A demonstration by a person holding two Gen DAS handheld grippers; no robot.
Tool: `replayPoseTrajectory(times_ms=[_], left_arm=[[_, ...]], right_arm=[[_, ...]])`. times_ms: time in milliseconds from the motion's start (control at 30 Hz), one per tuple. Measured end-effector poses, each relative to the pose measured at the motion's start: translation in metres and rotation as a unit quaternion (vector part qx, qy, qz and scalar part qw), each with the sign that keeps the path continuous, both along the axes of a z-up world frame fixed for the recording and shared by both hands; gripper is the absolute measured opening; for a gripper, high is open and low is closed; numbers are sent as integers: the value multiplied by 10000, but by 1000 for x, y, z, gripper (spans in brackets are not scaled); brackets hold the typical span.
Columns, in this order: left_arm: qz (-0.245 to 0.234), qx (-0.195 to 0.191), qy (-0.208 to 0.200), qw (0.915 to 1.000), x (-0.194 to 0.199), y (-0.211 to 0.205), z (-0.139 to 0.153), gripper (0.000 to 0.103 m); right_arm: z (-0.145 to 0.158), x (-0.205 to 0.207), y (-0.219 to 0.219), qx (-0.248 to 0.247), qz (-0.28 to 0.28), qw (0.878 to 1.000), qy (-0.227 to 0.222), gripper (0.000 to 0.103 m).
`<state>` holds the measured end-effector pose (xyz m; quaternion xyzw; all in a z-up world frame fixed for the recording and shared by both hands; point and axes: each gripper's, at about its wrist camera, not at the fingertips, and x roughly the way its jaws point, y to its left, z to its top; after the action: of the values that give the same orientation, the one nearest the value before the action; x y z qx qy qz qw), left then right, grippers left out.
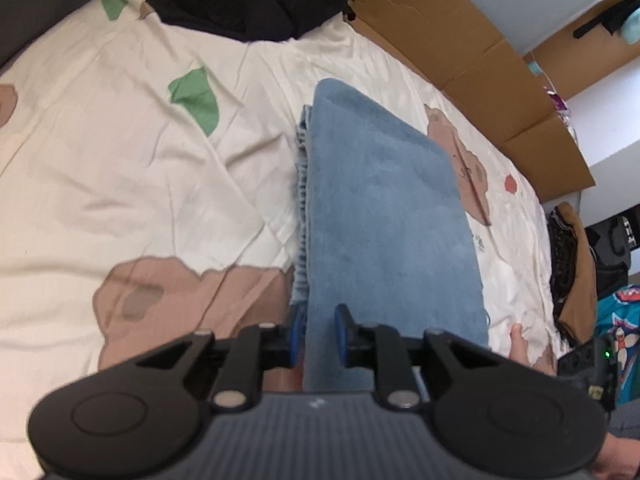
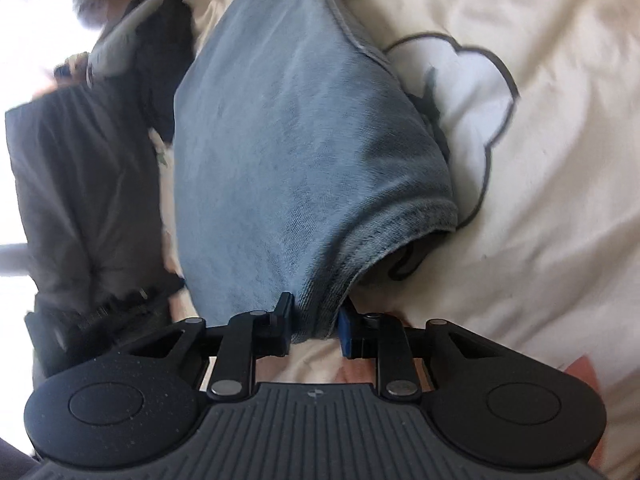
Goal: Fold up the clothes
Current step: 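Grasp the folded denim edge with the left gripper while the right gripper holds it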
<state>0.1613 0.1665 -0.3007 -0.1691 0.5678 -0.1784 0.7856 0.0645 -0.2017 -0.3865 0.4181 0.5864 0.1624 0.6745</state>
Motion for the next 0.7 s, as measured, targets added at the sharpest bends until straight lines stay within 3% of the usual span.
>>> replayPoseTrajectory(times_ms=[33, 67, 100, 133, 300, 467, 600, 700], left_arm=[[33, -13, -25, 10000, 4, -1, 2, 37], [57, -26, -71, 10000, 7, -1, 4, 48], [73, -32, -121, 9999, 10, -2, 6, 52], [86, -39, -140, 9999, 15, -3, 7, 53], [61, -17, -108, 9999, 30, -10, 8, 50], [17, 39, -63, 10000, 40, -15, 2, 51], [12, 158, -9, 9999, 45, -17, -5, 54], [67, 193, 80, 9998, 50, -16, -14, 54]], right_arm=[[5, 0, 0, -27, 54, 10000, 36, 30], [9, 1, 0, -45, 97, 9999, 74, 40], [13, 2, -2, -10, 86, 9999, 111, 53], [17, 2, -5, -2, 66, 9999, 93, 55], [36, 11, -29, -193, -105, 9997, -70, 55], [55, 30, -47, -817, 124, 9957, -423, 56], [59, 50, -60, -1210, 170, 9891, -827, 56], [57, 61, -69, -1217, 64, 9885, -891, 56]])
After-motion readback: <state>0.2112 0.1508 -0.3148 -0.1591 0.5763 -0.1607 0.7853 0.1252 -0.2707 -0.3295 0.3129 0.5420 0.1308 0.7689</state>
